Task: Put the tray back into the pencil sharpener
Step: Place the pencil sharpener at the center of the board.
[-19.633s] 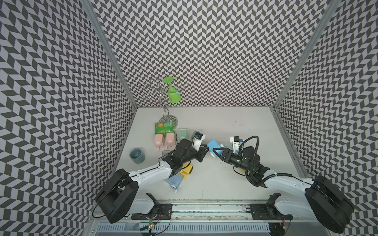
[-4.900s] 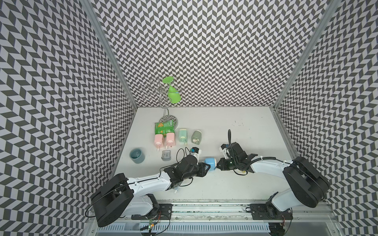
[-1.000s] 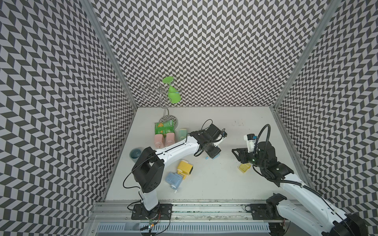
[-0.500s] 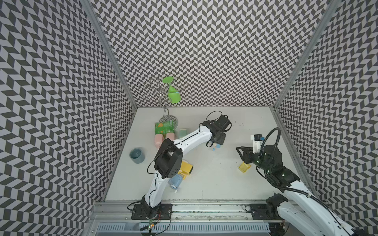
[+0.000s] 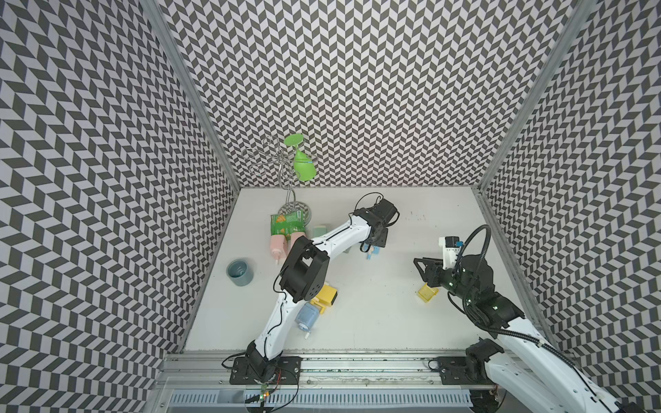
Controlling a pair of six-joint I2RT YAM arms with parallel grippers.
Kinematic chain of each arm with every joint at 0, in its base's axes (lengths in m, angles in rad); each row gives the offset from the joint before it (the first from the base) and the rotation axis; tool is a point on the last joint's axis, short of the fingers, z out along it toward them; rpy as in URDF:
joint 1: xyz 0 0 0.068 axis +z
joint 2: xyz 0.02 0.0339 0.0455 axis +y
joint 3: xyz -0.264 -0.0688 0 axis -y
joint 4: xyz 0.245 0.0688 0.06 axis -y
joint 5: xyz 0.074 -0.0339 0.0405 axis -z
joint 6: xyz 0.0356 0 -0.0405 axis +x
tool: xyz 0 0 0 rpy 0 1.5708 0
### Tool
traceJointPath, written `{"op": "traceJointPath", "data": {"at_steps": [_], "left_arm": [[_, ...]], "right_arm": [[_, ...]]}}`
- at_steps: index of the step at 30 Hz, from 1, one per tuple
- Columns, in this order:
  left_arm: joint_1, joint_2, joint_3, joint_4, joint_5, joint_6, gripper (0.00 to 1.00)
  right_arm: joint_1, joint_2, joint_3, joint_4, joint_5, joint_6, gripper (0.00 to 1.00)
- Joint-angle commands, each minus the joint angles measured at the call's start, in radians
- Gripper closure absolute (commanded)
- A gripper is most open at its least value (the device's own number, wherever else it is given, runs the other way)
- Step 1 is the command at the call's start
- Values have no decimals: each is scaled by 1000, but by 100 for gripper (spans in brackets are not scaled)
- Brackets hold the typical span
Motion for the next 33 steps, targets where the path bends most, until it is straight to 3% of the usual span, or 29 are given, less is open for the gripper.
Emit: {"op": "traceJointPath", "data": {"at_steps": [1, 4, 13, 16, 18, 20, 23, 28, 33], "left_arm": [[2, 12, 32, 2, -10, -11, 51], [2, 6, 32, 4, -8, -3, 38], [-15, -62, 31, 27, -11, 21, 14], [-31, -114, 28, 34, -34, 27, 12], [-53, -176, 7, 58, -77, 41, 11], [-81, -270, -61, 124, -131, 59, 11], [-118, -457, -257, 299, -200, 100, 13], [-134, -791, -677, 624, -237, 108, 16], [-121, -1022, -928, 731, -264, 77, 19]], "right_arm": [[-6, -15, -6, 20, 17, 1, 60], [-6, -11, -1, 10, 28, -3, 59], [-7, 15, 18, -48, 107, 11, 55], [-7, 28, 24, -85, 186, 51, 54], [-8, 43, 29, -142, 318, 133, 53], [-8, 81, 54, -241, 444, 224, 53], [-8, 145, 97, -371, 504, 317, 53], [-7, 182, 115, -447, 428, 323, 54], [-6, 154, 96, -479, 335, 346, 55]]}}
